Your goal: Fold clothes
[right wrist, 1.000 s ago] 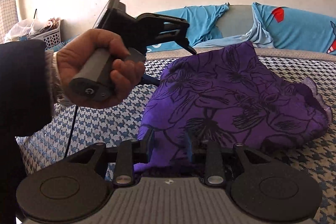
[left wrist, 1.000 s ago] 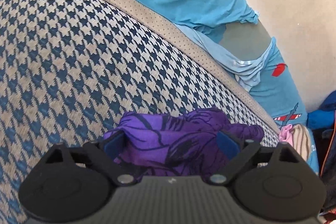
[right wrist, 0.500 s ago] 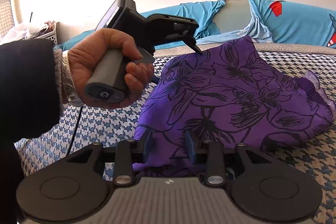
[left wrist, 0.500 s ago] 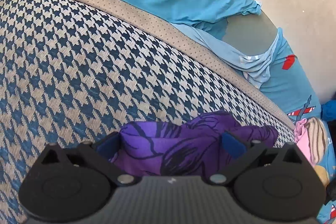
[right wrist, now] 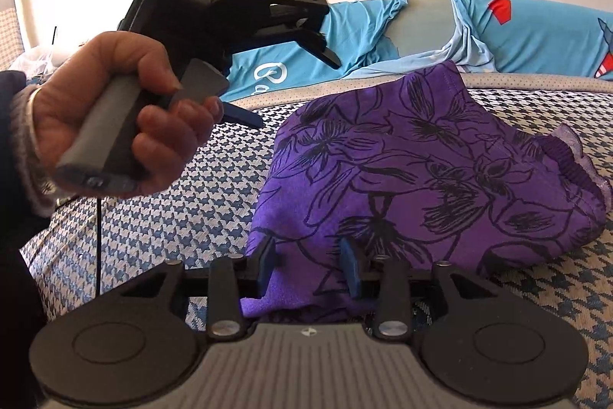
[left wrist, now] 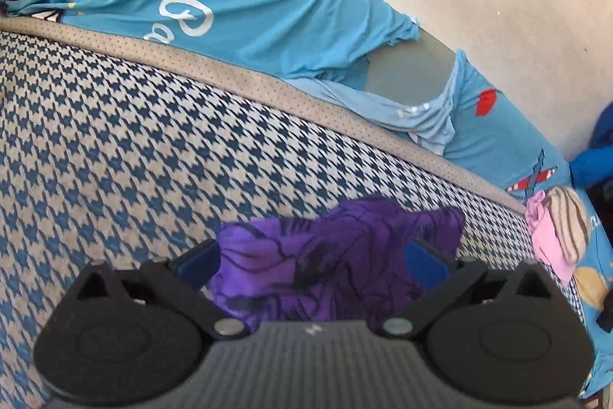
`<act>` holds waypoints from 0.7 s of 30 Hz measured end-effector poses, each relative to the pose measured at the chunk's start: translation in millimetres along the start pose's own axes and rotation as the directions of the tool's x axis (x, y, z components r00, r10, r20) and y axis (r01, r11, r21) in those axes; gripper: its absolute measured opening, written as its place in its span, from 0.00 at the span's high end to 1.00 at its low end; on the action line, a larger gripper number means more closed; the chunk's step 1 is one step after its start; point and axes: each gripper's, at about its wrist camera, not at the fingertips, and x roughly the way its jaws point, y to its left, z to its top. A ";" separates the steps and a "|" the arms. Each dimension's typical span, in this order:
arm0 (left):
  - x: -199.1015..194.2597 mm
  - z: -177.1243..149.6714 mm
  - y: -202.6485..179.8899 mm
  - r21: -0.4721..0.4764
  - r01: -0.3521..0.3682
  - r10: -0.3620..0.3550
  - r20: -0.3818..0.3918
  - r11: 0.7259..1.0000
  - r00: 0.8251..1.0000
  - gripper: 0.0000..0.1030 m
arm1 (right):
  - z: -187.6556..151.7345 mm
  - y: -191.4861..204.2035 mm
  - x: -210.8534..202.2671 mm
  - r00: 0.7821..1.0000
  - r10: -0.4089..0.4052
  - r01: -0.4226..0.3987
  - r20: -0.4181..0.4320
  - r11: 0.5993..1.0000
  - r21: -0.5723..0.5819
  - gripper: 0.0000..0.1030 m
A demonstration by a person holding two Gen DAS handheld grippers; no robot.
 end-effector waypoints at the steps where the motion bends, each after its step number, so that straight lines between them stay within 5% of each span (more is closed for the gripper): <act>1: 1.1 -2.6 -5.4 0.013 -0.007 0.007 -0.007 1.000 1.000 0.01 | 0.0 0.0 -0.1 1.000 0.000 0.000 0.000 1.000 0.001 0.65; 10: 41.1 -5.9 -26.4 0.012 -0.077 0.077 -0.084 0.997 0.993 0.01 | 1.1 -2.9 -1.0 1.000 0.008 -0.008 0.001 1.000 0.027 0.65; 21: 83.5 -4.0 -42.8 0.080 -0.217 0.226 -0.138 0.973 0.964 0.01 | 5.9 -13.1 -1.5 0.999 0.040 -0.041 0.007 0.993 0.109 0.65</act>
